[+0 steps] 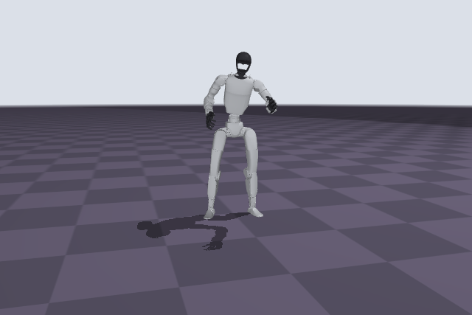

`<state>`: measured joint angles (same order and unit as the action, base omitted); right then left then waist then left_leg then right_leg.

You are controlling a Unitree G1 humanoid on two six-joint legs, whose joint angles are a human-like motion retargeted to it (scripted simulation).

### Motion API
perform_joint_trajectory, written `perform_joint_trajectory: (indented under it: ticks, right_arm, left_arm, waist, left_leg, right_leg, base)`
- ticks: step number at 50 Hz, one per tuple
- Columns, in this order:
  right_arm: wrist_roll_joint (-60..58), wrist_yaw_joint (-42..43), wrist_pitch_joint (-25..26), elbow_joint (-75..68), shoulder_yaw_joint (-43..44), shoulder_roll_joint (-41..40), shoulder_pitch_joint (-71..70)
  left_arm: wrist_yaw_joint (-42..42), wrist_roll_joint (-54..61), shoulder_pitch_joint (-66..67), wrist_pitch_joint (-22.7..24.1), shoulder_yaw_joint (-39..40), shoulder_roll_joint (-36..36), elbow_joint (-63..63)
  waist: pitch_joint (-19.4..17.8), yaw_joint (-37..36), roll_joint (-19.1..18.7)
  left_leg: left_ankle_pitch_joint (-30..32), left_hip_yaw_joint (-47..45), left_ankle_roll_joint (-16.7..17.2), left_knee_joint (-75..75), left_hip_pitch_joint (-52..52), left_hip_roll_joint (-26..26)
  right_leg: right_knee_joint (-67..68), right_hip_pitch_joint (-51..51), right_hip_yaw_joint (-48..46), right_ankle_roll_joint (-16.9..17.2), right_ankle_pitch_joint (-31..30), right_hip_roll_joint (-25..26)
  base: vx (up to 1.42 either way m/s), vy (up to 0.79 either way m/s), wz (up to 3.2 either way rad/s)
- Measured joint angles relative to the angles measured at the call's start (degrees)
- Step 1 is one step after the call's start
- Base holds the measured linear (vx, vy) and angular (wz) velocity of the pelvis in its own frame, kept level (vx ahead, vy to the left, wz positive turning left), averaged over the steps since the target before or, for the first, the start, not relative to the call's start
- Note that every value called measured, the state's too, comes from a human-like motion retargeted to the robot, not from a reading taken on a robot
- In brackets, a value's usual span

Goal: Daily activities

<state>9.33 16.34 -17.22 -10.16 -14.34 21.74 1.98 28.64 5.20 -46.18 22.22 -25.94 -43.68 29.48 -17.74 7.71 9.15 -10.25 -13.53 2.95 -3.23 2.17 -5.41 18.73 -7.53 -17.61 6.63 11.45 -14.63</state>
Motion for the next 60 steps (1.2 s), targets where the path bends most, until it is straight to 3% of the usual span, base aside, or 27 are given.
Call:
perform_joint_trajectory:
  ticks: [8,15,32,60]
  right_arm:
    - [-0.92,-2.57,0.59,8.42,4.08,2.4,3.02]
    - [-2.05,-1.35,-0.26,14.6,3.06,4.03,-5.09]
    - [-1.95,-4.33,-0.62,26.53,-7.21,3.74,-29.66]
    - [-3.71,-9.66,0.12,31.91,-8.99,5.55,-35.29]
  left_arm:
    - [-1.59,1.3,14.61,4.5,11.53,1.41,-48.59]
    - [-5.68,-1.65,20.26,4.39,13.06,3.6,-66.31]
    - [-9.53,-13.2,15.14,0.69,7.33,10.21,-65.18]
    - [-11.98,-21.81,11.72,-1.68,7.68,16.41,-59.25]
  waist:
    - [1.03,-2.27,-2.64]
    - [2.21,-2.98,-5.7]
    - [4.3,-4.42,-8.83]
    - [6.24,-4.41,-8.18]
  left_leg:
    - [-0.98,1.9,0.29,-1.24,-0.29,-0.65]
    - [-1.71,2.52,0.27,-3.14,-0.9,-1.85]
    - [-2.26,2.6,-0.17,-6.0,-1.84,-3.72]
    - [-2.14,1.87,-0.68,-4.71,-3.55,-4.05]
  right_leg:
    - [-2.1,2.62,-1.83,-1.22,1.09,0.83]
    - [-3.12,4.87,-2.99,-2.08,1.39,1.94]
    - [-5.19,7.84,-2.94,-3.08,0.92,3.98]
    - [-6.26,9.07,-2.7,-3.2,0.0,4.59]
  base:
    - [0.01,-0.01,0.01]
    - [0.0,-0.06,0.01]
    - [0.0,0.0,0.0]
    - [0.0,0.0,0.0]
